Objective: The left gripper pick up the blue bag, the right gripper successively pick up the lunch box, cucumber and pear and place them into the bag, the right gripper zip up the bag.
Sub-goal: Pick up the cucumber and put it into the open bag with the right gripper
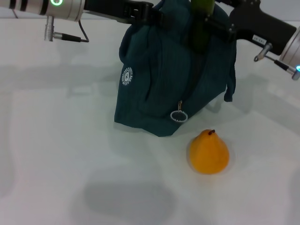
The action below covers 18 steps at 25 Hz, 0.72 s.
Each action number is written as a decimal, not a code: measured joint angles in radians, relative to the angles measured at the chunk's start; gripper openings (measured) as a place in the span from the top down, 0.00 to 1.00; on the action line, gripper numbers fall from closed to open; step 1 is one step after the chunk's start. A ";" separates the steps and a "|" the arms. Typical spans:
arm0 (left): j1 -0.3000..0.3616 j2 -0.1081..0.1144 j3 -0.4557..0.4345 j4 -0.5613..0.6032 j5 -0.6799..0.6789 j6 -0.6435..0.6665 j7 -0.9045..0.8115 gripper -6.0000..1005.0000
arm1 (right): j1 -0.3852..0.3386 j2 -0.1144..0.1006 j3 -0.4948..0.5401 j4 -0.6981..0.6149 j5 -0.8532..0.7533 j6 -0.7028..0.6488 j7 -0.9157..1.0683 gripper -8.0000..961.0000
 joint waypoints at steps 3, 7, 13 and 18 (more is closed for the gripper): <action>0.000 0.002 -0.005 -0.002 0.000 -0.005 0.001 0.95 | 0.000 0.000 -0.009 0.013 -0.007 0.010 -0.001 0.42; 0.001 0.003 -0.011 -0.002 0.000 -0.005 -0.001 0.95 | -0.007 0.000 -0.036 0.019 -0.010 0.043 0.012 0.42; 0.003 0.006 -0.012 -0.002 0.000 0.000 -0.002 0.95 | -0.012 -0.001 -0.173 0.013 -0.011 0.134 0.094 0.42; 0.009 0.008 -0.012 -0.002 -0.001 0.003 -0.004 0.95 | -0.025 -0.012 -0.314 -0.081 -0.012 0.164 0.276 0.43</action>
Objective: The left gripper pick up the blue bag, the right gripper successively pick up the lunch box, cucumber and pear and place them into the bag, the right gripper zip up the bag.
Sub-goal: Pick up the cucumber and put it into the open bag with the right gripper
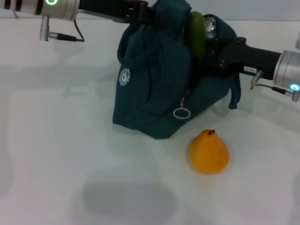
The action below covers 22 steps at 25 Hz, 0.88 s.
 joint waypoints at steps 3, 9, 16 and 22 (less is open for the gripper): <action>0.001 0.000 0.000 0.000 -0.001 0.000 0.000 0.95 | -0.024 -0.004 -0.127 -0.108 -0.001 0.025 0.147 0.43; 0.002 0.001 0.000 0.000 -0.001 0.002 0.001 0.95 | -0.028 -0.015 -0.269 -0.292 -0.101 0.092 0.448 0.43; 0.003 0.000 0.000 0.000 -0.001 0.002 0.013 0.95 | 0.051 -0.016 -0.263 -0.380 -0.355 0.109 0.711 0.61; 0.006 0.000 0.000 0.000 -0.001 0.002 0.022 0.95 | 0.065 -0.030 -0.239 -0.433 -0.356 0.055 0.778 0.87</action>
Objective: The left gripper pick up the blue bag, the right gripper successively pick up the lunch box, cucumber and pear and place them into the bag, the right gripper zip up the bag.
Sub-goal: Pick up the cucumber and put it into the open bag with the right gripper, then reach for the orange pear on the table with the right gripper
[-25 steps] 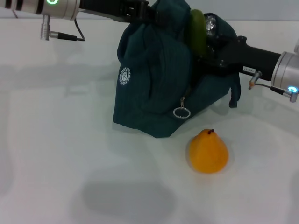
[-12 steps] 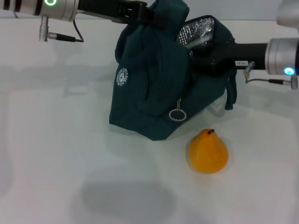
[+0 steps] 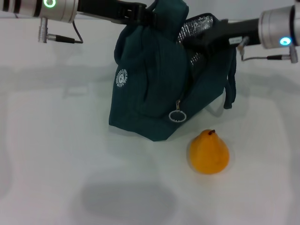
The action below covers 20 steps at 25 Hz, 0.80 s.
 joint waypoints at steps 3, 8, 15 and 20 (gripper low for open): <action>0.008 0.000 0.000 0.000 0.000 -0.003 0.006 0.95 | -0.030 0.004 0.071 -0.046 0.000 -0.052 -0.004 0.92; 0.011 0.000 0.000 0.000 0.000 -0.007 0.010 0.95 | -0.121 0.003 0.182 -0.158 0.014 -0.185 -0.033 0.88; 0.014 -0.003 -0.016 -0.003 -0.001 -0.009 0.028 0.95 | -0.269 -0.018 0.360 -0.175 0.088 -0.632 -0.336 0.69; 0.017 -0.007 -0.038 -0.008 -0.002 -0.012 0.041 0.95 | -0.363 -0.018 0.351 -0.162 0.070 -0.715 -0.478 0.54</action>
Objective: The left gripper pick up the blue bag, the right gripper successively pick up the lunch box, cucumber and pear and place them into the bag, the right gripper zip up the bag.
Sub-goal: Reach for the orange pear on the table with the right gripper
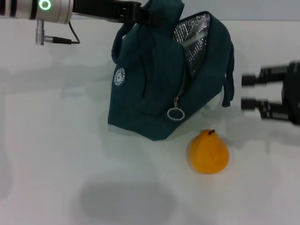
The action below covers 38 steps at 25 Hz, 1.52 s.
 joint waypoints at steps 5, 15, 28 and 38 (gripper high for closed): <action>0.003 0.000 -0.001 -0.007 -0.009 -0.006 0.002 0.95 | -0.005 0.020 -0.019 0.059 -0.075 0.025 -0.014 0.51; 0.006 0.000 -0.002 -0.008 -0.020 -0.016 0.023 0.95 | 0.066 0.042 -0.066 0.154 -0.161 0.142 -0.015 0.52; 0.011 0.003 -0.002 -0.008 -0.021 -0.021 0.040 0.95 | 0.099 0.045 -0.138 0.191 -0.162 0.226 -0.002 0.53; 0.014 0.003 -0.002 -0.008 -0.021 -0.022 0.052 0.95 | 0.117 0.052 -0.161 0.218 -0.152 0.271 -0.002 0.63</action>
